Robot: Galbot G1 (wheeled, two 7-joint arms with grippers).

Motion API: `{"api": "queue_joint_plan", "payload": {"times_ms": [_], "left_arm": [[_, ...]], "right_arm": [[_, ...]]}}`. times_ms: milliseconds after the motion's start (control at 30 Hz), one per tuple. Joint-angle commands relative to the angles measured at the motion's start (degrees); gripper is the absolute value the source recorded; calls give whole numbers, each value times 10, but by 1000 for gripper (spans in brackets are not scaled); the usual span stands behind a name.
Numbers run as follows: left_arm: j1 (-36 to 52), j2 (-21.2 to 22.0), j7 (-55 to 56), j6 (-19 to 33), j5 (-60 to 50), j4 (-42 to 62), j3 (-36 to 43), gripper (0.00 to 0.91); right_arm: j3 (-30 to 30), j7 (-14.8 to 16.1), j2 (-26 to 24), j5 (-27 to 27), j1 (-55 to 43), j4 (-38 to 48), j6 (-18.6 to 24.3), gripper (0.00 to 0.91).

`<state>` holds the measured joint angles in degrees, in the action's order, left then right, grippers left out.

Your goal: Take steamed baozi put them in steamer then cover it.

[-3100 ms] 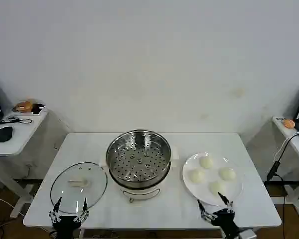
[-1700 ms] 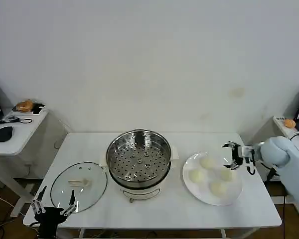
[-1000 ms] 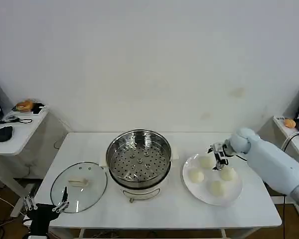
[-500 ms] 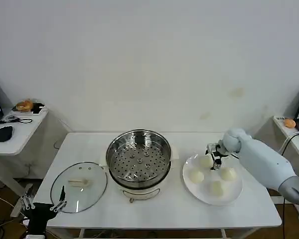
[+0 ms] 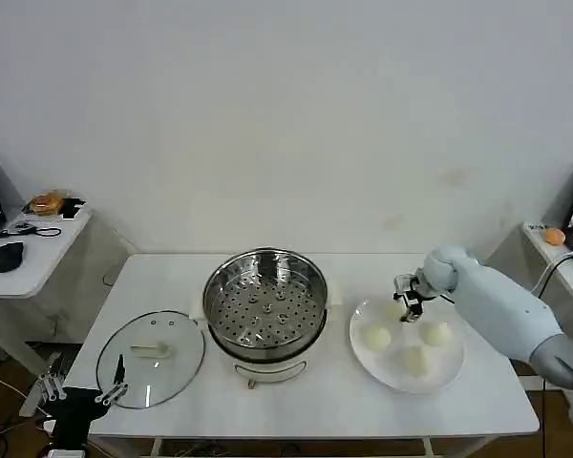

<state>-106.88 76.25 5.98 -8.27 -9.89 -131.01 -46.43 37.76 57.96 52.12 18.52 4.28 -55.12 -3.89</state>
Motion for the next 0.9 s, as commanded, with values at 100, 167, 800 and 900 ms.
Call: {"api": "queue_joint_plan", "payload": {"times_ms": [100, 167, 800, 900], "left_arm": [[0, -1, 0, 0, 0, -2, 1, 907], [-1, -2, 0, -2, 2, -4, 2, 907], [10, -8, -3, -13, 30, 5, 12, 907], [11, -9, -3, -13, 34, 7, 6, 907]], "right_arm": [[21, 3, -37, -30, -37, -59, -2, 635], [38, 6, -51, -51, -67, -79, -1, 635], [172, 2, -4, -223, -324, -187, -5, 635], [197, 0, 38, -240, -353, -186, -3, 635]]}}
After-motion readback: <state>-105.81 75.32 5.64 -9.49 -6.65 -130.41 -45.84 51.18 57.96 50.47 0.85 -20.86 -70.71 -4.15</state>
